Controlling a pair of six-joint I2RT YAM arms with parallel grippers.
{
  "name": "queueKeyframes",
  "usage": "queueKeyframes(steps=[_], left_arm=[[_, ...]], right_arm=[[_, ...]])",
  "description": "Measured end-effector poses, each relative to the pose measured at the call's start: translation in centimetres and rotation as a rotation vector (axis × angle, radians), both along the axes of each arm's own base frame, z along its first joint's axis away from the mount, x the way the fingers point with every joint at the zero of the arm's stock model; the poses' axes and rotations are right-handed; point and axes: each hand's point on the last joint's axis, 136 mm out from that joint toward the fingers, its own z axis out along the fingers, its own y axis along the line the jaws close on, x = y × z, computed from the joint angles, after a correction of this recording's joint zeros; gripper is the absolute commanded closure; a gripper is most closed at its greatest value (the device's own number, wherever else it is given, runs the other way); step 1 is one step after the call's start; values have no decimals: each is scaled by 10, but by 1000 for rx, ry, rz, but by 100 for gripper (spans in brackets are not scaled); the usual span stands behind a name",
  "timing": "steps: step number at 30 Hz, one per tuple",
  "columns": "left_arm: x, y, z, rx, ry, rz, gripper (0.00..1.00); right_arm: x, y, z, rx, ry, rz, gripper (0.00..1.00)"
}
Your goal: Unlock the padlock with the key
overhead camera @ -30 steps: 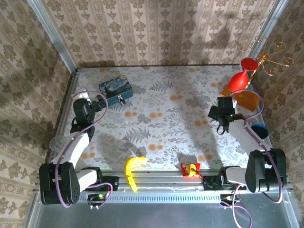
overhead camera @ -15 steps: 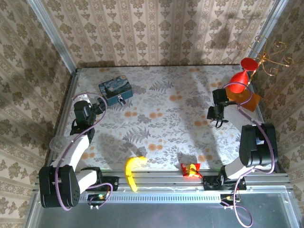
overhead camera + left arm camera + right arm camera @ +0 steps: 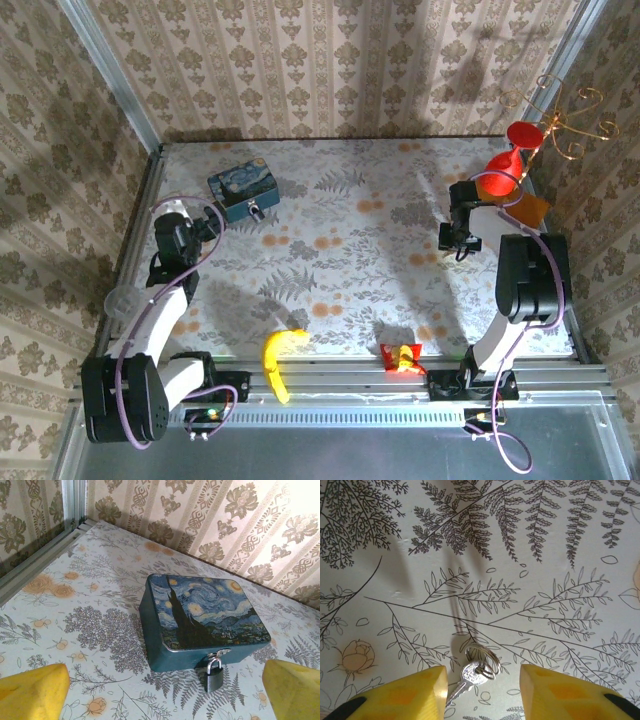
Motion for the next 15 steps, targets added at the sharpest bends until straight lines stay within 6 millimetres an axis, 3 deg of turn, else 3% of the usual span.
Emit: queueKeyframes(steps=[10,15], left_arm=[[-5,1,-1,0,-1,2,0],[-7,1,1,0,-8,3,0]], right_arm=[[3,-1,-12,13,33,22,66],[6,2,-13,26,30,31,73]])
